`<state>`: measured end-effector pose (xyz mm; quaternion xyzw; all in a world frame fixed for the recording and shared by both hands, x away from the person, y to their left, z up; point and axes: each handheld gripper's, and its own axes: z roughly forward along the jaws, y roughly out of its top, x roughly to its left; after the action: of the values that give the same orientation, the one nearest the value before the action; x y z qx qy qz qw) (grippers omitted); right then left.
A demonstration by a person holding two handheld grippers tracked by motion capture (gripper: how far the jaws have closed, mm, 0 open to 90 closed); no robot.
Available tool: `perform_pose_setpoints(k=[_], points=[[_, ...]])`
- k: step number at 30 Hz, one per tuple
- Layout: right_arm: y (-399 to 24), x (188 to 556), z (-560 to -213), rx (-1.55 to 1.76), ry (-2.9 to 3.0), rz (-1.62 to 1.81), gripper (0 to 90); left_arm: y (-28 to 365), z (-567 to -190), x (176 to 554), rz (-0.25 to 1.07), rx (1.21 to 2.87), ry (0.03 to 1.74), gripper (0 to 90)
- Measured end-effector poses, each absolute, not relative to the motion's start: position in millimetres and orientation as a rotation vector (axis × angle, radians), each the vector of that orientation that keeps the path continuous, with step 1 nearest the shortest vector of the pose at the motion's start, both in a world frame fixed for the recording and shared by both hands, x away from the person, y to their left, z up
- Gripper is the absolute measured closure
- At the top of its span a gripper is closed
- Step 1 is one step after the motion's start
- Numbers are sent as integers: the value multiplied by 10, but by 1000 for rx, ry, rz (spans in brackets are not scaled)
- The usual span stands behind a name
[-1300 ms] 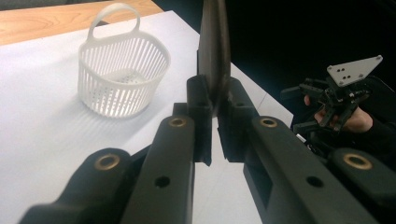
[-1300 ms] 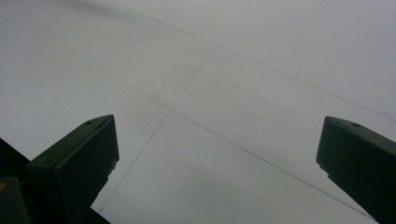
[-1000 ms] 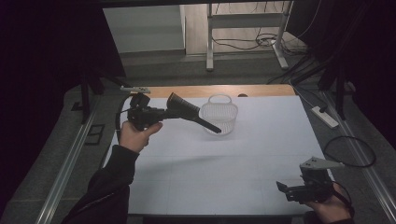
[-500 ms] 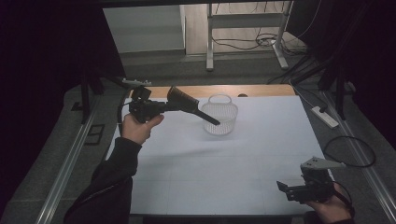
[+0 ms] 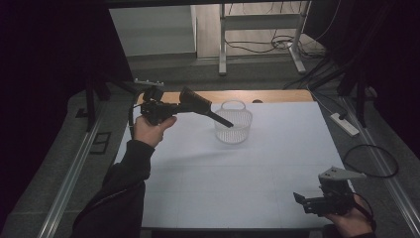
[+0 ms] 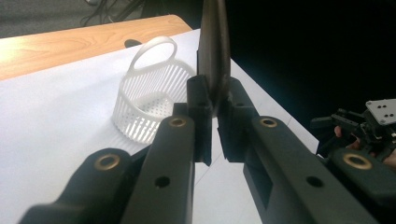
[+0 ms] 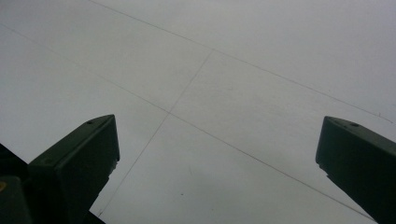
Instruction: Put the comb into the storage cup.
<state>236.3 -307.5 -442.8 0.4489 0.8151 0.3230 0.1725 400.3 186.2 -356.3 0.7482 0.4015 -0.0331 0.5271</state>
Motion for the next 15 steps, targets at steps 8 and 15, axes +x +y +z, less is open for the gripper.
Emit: perform_pose_setpoints(k=[8, 15], points=[[-3074, 2361, -4427, 1272, 2314, 917, 0, 1798, -3569, 4074, -71, 1790, 965, 834], [-3076, 2364, -4428, 1271, 2316, 919, 1, 1762, -3594, 4149, -71, 1789, 979, 834]])
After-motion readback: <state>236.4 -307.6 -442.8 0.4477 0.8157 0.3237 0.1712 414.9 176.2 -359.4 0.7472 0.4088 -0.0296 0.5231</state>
